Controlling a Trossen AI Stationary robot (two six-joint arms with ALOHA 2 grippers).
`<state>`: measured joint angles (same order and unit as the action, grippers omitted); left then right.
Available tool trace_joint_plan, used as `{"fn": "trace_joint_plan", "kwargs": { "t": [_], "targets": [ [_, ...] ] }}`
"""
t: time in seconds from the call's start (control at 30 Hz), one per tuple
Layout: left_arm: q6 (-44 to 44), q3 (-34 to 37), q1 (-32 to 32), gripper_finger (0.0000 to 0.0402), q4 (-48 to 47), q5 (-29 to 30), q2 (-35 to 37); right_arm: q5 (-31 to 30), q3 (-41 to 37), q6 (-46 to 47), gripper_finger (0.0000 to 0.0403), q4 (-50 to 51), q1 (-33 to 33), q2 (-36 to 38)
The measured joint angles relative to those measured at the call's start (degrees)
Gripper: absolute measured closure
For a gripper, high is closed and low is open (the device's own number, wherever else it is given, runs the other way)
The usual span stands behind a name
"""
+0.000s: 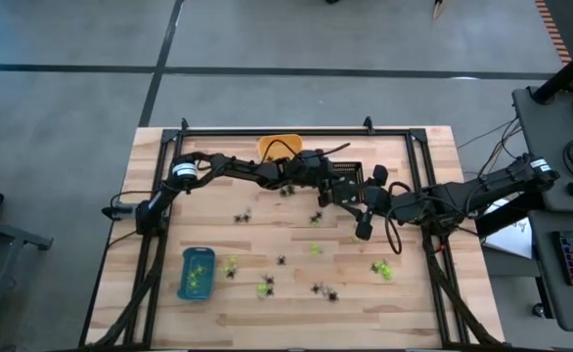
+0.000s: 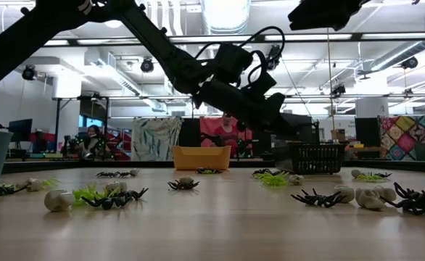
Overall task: Sort Halloween decoration
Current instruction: Put the white skull toy into the black bin, then put the black spider toy into the yellow bin
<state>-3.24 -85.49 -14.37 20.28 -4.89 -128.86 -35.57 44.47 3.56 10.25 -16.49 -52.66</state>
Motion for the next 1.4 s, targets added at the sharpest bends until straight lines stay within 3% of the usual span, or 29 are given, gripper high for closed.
{"fn": "trace_joint_plan", "kwargs": {
  "t": [0.33, 0.53, 0.77, 1.0, 1.2, 1.4],
  "targets": [
    [0.29, 0.00, 0.00, 0.0272, 0.02, -0.09, 0.12, -0.17, 0.00, 5.22, 0.0181, -0.32, 0.00, -0.02],
    [0.24, 0.07, 0.10, 0.0259, -1.45, -0.62, 2.27, -0.20, 0.00, 7.70, 0.0181, -0.31, 0.00, -0.02],
    [-0.36, 1.99, 0.18, 0.0258, -3.83, -5.10, 8.95, -0.01, 0.00, 6.72, 0.0181, -1.51, -0.02, -2.21],
    [-1.65, 10.59, 0.28, 0.0258, -3.43, -5.10, 20.73, 0.04, 0.00, 2.31, 0.0181, -7.82, 0.00, -6.80],
    [-1.79, 22.99, 0.90, 0.0261, -0.38, -5.11, 33.64, 1.20, -0.07, -0.94, 0.0181, -12.86, 0.10, -9.76],
    [-0.81, 36.60, 2.10, 0.0268, 8.65, -5.05, 46.85, 1.29, -0.07, -3.91, 0.0181, -17.83, 1.25, -11.54]
  ]
}}
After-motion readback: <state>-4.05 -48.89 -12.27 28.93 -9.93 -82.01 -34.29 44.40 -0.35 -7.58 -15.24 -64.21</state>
